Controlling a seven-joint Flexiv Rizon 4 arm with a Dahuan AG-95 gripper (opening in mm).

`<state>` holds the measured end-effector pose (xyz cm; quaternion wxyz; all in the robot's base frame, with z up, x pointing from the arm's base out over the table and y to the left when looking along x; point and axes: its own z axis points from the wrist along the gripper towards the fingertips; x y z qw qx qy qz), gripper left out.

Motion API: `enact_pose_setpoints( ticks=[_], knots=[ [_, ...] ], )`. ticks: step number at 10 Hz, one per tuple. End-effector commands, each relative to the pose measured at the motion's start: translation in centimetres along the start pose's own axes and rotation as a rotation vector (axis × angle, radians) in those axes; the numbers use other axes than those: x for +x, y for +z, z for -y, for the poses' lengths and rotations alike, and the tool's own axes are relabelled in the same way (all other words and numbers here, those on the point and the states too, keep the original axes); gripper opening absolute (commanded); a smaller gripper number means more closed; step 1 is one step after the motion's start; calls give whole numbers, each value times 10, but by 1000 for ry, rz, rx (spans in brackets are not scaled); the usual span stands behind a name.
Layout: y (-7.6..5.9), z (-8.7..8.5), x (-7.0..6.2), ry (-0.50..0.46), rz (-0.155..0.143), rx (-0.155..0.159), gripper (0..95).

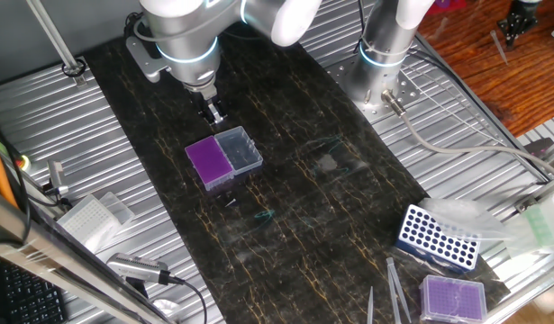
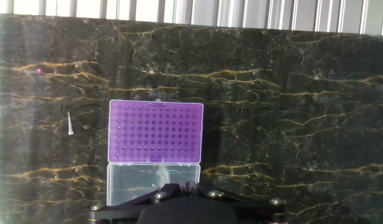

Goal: Insert a small pipette tip into the holder for small pipette tips

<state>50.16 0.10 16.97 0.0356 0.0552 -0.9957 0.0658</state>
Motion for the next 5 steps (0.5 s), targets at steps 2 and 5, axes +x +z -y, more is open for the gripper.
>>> enact_pose_setpoints(
  ticks=[2,5],
  knots=[
    [0,0,0,-6,1,-1,0],
    [0,0,0,-11,0,-1,0]
  ],
)
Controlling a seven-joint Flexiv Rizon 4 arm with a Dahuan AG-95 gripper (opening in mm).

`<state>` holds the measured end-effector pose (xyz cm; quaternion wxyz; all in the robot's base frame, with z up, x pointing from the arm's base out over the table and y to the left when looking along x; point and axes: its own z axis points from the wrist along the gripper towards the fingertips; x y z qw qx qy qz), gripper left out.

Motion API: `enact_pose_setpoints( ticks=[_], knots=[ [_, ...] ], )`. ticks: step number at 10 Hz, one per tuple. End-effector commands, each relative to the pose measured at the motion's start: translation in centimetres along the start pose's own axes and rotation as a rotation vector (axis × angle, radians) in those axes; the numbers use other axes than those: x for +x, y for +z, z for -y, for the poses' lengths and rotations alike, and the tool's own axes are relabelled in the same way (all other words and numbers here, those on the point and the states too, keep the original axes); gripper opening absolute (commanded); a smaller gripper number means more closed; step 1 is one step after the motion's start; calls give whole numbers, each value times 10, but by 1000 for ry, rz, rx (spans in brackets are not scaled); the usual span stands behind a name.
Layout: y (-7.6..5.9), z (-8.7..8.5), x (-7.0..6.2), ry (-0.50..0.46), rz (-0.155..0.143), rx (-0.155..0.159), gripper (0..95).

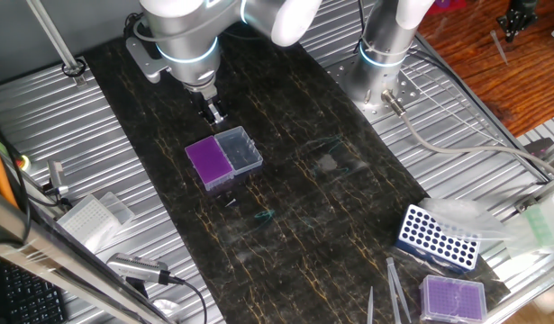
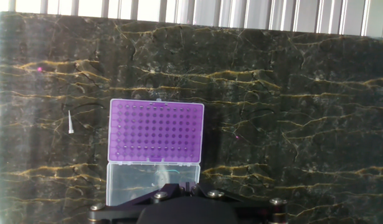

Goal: Insert a small pipette tip into the holder for small pipette tips

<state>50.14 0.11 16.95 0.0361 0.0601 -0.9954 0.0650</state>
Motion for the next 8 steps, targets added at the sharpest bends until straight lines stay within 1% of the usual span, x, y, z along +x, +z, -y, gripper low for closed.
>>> enact_pose_setpoints(
  ticks=[1,8],
  knots=[
    [0,0,0,1,0,1,0],
    [0,0,0,13,1,1,0]
  ],
)
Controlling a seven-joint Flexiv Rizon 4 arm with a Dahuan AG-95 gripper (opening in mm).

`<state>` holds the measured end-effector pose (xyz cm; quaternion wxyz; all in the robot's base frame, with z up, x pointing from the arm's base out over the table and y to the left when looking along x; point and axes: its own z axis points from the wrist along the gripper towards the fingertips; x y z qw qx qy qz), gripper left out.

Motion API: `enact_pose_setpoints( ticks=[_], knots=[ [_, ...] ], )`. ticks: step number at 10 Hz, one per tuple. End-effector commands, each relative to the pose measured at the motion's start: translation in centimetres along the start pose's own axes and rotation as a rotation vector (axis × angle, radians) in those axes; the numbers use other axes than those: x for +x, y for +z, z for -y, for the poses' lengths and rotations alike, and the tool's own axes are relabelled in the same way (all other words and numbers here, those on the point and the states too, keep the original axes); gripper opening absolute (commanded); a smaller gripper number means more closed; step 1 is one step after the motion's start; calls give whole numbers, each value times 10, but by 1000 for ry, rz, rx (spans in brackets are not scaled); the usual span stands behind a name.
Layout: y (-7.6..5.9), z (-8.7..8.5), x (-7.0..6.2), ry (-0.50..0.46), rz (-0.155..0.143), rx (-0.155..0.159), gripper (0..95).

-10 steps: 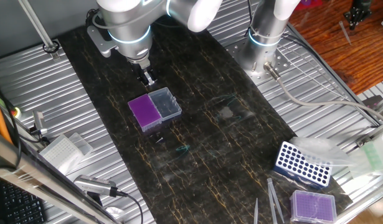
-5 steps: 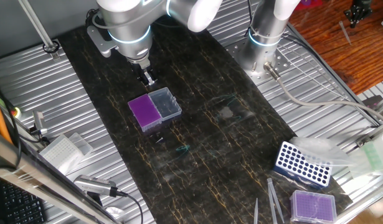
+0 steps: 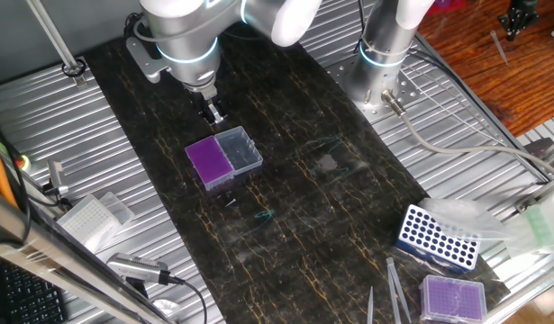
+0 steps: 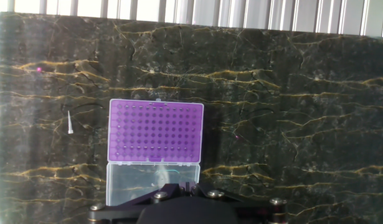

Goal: Insert a small pipette tip into the holder for small pipette tips

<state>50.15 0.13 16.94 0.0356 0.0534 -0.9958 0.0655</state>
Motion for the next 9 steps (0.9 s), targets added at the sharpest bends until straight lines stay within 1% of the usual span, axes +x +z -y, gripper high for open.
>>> enact_pose_setpoints(
  ticks=[1,9],
  knots=[
    [0,0,0,-2,1,1,0],
    [0,0,0,-8,0,4,0]
  ],
)
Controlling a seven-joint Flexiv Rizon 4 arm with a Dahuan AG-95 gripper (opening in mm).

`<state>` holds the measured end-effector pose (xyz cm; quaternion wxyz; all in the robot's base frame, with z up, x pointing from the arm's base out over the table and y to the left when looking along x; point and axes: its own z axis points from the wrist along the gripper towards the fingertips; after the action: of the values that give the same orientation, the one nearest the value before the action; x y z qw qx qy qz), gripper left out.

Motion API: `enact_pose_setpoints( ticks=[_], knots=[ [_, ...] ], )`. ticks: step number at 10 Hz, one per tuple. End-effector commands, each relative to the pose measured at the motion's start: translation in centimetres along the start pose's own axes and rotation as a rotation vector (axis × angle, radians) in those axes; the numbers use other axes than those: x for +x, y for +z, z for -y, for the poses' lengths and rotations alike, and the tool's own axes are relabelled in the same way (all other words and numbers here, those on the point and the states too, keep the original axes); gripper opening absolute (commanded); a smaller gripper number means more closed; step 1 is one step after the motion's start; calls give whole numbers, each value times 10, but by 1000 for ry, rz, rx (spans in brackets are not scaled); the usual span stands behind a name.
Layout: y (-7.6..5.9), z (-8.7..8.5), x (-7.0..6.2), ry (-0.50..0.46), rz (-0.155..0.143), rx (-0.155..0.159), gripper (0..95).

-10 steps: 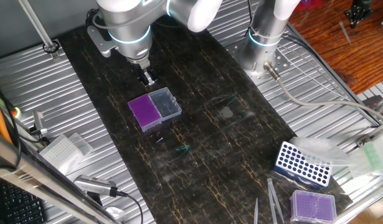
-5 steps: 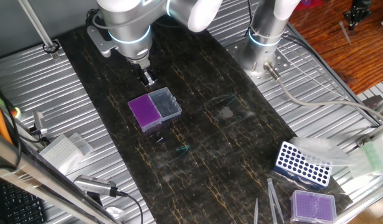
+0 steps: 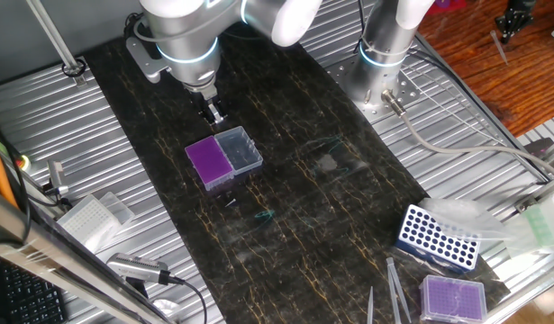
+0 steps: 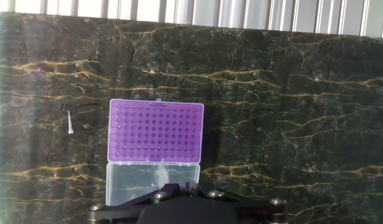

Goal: Insert a small pipette tip into the holder for small pipette tips

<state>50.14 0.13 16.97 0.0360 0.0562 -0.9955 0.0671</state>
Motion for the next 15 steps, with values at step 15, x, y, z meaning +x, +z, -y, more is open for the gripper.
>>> enact_pose_setpoints(
  ticks=[15],
  knots=[
    [0,0,0,21,2,7,0]
  ],
)
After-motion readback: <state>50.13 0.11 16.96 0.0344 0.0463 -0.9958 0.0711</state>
